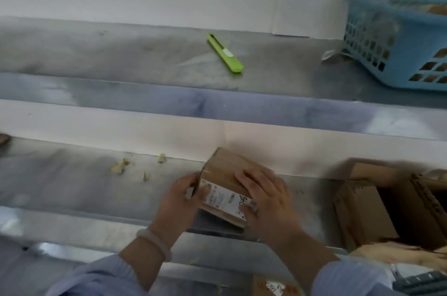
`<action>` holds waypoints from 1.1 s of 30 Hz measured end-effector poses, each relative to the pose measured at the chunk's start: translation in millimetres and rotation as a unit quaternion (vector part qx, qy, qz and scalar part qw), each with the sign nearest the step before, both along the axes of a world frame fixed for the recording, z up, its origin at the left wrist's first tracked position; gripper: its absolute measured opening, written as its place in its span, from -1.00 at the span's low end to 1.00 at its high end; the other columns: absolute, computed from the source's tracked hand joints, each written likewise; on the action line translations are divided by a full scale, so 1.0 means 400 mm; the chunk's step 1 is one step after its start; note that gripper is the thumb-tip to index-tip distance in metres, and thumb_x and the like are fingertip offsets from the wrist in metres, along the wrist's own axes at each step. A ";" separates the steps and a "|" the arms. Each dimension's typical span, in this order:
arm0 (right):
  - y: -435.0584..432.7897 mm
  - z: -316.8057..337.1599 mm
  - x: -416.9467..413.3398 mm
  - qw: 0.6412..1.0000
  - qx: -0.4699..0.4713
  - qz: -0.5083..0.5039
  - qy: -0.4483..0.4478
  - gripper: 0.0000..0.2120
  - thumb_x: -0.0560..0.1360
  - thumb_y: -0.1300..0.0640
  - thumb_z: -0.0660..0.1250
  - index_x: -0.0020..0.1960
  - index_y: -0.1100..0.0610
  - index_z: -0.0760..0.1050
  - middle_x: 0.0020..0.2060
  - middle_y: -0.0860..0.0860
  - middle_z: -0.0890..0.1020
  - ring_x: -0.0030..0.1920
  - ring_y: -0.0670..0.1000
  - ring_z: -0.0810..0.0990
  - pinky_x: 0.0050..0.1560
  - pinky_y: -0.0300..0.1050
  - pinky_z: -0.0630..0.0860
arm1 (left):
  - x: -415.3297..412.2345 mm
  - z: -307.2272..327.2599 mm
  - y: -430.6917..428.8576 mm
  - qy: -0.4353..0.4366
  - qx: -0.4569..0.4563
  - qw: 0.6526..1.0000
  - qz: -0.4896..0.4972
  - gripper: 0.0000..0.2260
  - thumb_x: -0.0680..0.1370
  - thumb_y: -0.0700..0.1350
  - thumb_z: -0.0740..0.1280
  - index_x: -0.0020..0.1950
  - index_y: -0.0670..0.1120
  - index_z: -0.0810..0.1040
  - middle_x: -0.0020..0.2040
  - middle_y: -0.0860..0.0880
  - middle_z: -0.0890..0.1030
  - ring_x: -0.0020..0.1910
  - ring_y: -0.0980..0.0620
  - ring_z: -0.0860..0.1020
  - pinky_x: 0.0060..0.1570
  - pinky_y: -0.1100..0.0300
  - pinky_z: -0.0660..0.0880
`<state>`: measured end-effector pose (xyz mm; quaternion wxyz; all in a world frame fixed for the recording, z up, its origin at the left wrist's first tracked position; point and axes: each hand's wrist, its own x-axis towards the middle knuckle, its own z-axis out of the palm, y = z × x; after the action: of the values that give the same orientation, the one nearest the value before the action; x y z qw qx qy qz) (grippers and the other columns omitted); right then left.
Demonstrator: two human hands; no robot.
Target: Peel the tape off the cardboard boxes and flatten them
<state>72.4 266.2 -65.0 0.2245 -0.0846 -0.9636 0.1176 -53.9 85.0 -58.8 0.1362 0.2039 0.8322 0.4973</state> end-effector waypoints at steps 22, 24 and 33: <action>-0.041 -0.038 -0.087 0.995 0.058 0.080 0.026 -0.46 0.39 0.13 0.41 0.36 -0.01 0.46 0.34 0.00 0.49 0.38 0.11 0.41 0.40 0.23 0.30 | -0.028 -0.015 -0.090 0.063 -0.026 0.992 0.107 -0.95 0.49 -0.15 0.44 -0.09 0.00 0.66 -0.25 0.22 0.61 -0.24 0.39 0.57 -0.27 0.57 0.40; -0.043 -0.037 -0.087 0.995 0.058 0.077 0.020 -0.45 0.38 0.13 0.43 0.37 -0.02 0.45 0.34 0.00 0.48 0.38 0.10 0.41 0.40 0.23 0.30 | -0.024 -0.011 -0.086 0.072 -0.022 0.992 0.103 -0.96 0.48 -0.13 0.45 -0.11 0.01 0.65 -0.24 0.22 0.61 -0.23 0.40 0.57 -0.28 0.57 0.40; -0.047 -0.036 -0.086 0.994 0.073 0.077 0.018 -0.46 0.39 0.12 0.39 0.37 0.00 0.44 0.33 0.01 0.49 0.36 0.11 0.42 0.42 0.21 0.28 | -0.041 0.001 -0.079 0.090 -0.114 0.987 0.070 -0.81 0.56 -0.19 0.31 -0.24 0.01 0.48 -0.26 0.10 0.52 -0.29 0.18 0.46 -0.35 0.48 0.33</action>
<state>38.2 247.6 -79.4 0.2379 0.0090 -0.9690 0.0652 -70.1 53.3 -58.6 0.0478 0.1729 0.9044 0.3872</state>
